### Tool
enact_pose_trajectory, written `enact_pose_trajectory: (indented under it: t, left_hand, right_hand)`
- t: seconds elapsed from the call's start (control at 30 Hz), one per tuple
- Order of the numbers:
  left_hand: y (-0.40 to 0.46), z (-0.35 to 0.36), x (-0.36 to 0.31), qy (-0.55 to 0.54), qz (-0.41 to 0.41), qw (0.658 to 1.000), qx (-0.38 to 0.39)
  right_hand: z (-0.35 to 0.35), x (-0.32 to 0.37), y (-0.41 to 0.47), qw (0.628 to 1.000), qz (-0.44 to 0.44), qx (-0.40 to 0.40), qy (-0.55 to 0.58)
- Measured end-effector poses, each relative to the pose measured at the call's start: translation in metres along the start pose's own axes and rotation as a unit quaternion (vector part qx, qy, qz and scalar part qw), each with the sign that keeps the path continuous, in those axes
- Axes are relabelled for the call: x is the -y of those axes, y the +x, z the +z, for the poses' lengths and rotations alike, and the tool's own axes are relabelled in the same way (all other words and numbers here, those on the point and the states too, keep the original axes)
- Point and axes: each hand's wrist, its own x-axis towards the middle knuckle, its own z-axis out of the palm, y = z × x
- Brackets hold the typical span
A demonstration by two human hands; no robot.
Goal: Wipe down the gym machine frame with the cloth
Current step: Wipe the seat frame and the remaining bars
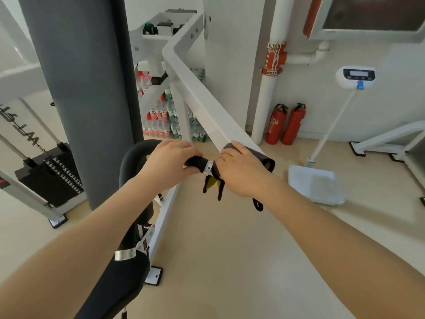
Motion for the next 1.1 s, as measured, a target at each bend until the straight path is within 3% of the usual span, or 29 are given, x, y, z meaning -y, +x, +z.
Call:
enact_pose_trajectory:
  t: [0.17, 0.27, 0.57, 0.77, 1.0, 1.1]
  left_hand:
    - [-0.001, 0.007, 0.005, 0.003, 0.014, 1.0, -0.016]
    - [-0.002, 0.009, 0.006, 0.003, 0.021, 0.999, -0.026]
    - [-0.004, 0.008, -0.001, -0.012, -0.007, 1.0, -0.022]
    - [0.01, 0.012, -0.021, -0.03, -0.121, 0.991, -0.056]
    - [0.018, 0.017, -0.07, -0.134, -0.25, 0.953, -0.108]
    - [0.023, 0.022, -0.095, -0.169, -0.296, 0.932, -0.124]
  right_hand:
    - [0.021, 0.037, -0.022, 0.992, 0.116, -0.055, 0.017]
    - [0.018, 0.033, -0.014, 0.991, 0.115, -0.059, 0.038]
    - [0.003, -0.037, -0.025, 0.995, -0.044, -0.083, 0.044]
    - [0.001, -0.085, 0.001, 0.972, -0.166, 0.002, 0.165]
    - [0.002, -0.121, 0.065, 0.963, -0.232, 0.02, 0.136]
    - [-0.005, -0.127, 0.06, 0.939, -0.299, 0.044, 0.165]
